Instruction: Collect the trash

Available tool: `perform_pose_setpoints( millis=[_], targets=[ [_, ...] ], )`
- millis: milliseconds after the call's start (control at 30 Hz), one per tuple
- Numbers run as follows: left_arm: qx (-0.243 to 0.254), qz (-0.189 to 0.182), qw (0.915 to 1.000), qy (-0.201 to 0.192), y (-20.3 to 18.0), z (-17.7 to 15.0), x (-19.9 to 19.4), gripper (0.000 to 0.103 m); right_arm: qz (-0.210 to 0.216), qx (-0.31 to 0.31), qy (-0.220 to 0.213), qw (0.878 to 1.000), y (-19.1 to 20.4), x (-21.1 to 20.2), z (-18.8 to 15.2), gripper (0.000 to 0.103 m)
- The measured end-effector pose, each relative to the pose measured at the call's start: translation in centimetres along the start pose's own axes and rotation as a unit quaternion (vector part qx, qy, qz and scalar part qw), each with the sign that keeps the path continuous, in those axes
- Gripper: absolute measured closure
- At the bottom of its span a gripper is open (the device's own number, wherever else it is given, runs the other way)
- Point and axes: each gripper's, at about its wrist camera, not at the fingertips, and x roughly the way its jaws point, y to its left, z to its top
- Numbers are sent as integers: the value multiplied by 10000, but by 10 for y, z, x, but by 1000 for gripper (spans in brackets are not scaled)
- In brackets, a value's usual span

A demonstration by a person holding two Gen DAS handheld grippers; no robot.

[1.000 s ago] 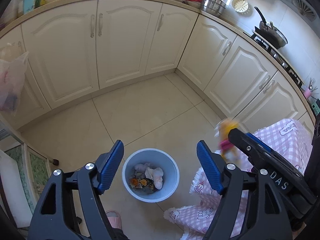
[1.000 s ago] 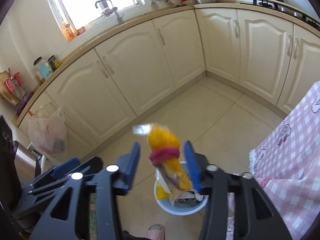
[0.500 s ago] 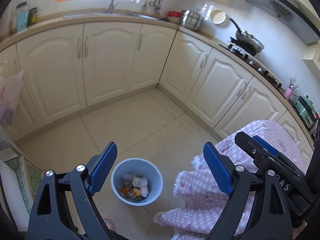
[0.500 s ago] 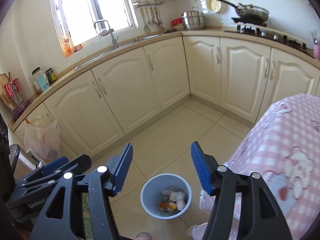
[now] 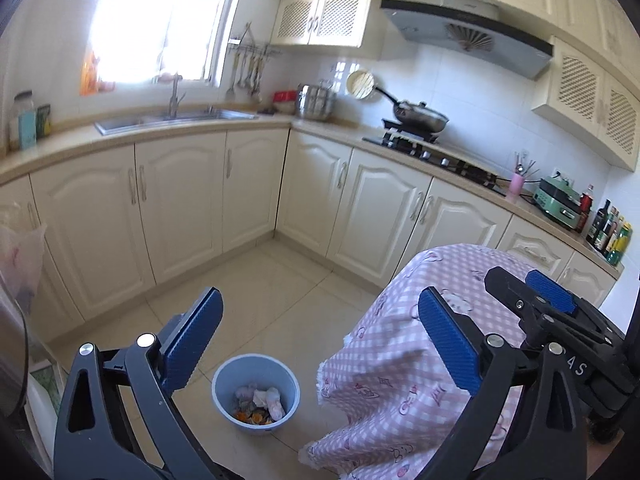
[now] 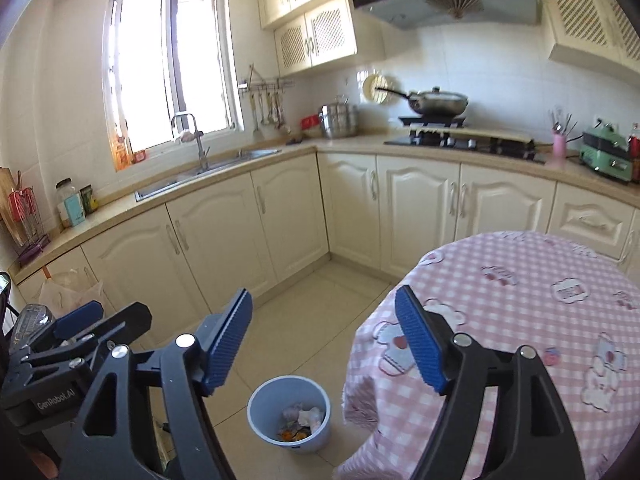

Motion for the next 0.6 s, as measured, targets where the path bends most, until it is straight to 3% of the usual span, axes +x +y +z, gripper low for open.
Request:
perform_pose_setpoints(
  millis=[333,600],
  targets=[
    [422,-153,9965,-703,-36,-15,-82,8,-374,-112,-845,9957,-6,-113,-17,25],
    [763,-345,9905,-1093,-65,-31,-129,8,-669,-55,-1270,9896,-14,-181,-35,22]
  ],
)
